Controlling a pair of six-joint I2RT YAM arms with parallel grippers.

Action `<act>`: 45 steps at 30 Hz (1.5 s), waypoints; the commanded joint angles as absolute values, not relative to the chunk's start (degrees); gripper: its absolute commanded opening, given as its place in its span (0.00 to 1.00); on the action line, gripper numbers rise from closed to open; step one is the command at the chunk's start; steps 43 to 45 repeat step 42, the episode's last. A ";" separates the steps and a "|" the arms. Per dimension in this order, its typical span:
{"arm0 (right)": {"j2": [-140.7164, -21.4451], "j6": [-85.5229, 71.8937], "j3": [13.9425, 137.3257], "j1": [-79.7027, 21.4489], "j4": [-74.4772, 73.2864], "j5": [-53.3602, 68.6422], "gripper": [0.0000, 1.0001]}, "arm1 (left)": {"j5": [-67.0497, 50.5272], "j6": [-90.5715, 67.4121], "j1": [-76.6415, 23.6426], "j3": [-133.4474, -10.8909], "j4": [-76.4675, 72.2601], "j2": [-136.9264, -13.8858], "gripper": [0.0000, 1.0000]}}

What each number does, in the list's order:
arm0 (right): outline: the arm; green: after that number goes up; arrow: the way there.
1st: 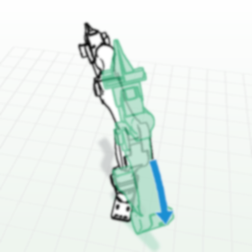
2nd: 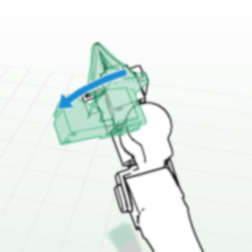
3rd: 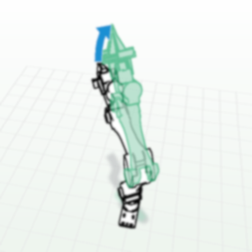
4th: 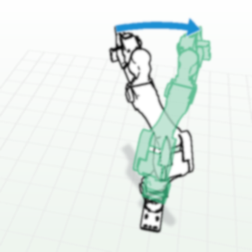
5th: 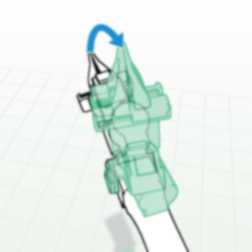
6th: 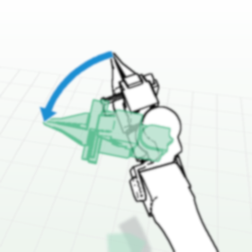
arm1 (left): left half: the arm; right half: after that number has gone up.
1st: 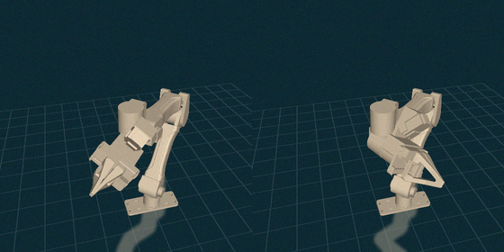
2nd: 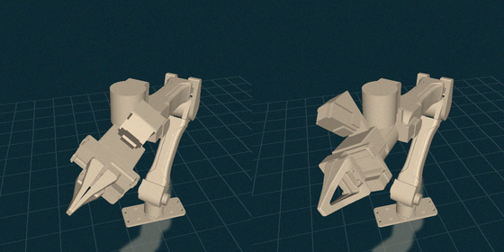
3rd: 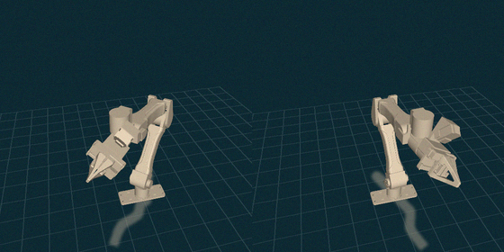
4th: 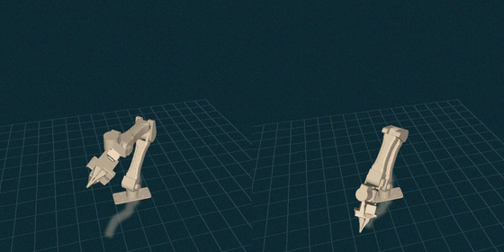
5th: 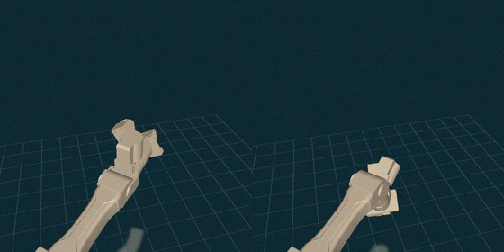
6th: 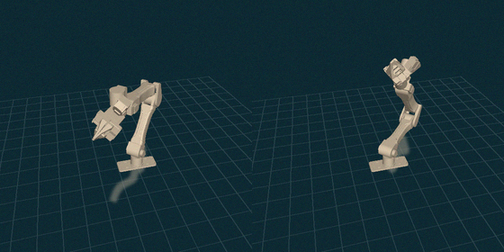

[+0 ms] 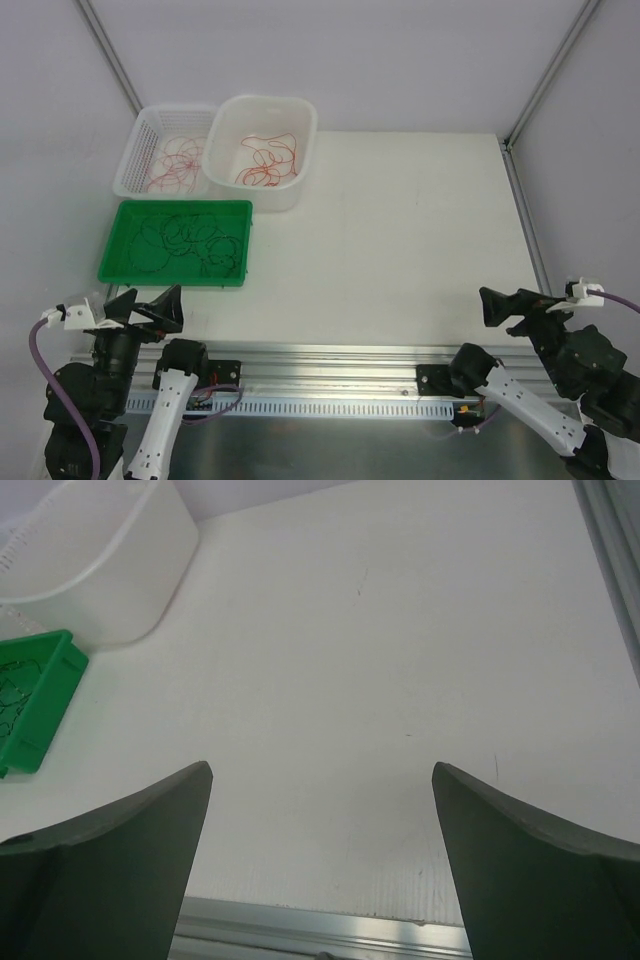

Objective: Untangle the cables

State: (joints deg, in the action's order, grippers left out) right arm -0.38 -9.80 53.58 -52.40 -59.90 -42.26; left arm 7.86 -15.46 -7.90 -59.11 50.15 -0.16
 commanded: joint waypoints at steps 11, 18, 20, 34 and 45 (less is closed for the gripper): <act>10.28 -7.03 53.26 -52.73 -60.03 -43.95 0.97 | 18.45 -14.24 -10.46 -63.54 60.82 9.49 0.99; 10.20 -4.66 50.98 -52.73 -55.38 -42.98 0.97 | 18.28 -15.64 -10.46 -64.16 62.75 9.49 0.99; 10.20 -3.70 50.01 -52.73 -54.23 -42.45 0.97 | 18.11 -15.91 -10.46 -64.60 63.37 9.58 0.99; 10.46 -1.14 49.13 -52.65 -51.59 -41.04 0.97 | 17.58 -18.19 -10.46 -64.86 64.78 9.49 0.99; 10.37 -0.35 48.34 -52.73 -50.45 -41.31 0.97 | 16.96 -18.46 -10.46 -64.60 64.86 9.49 0.99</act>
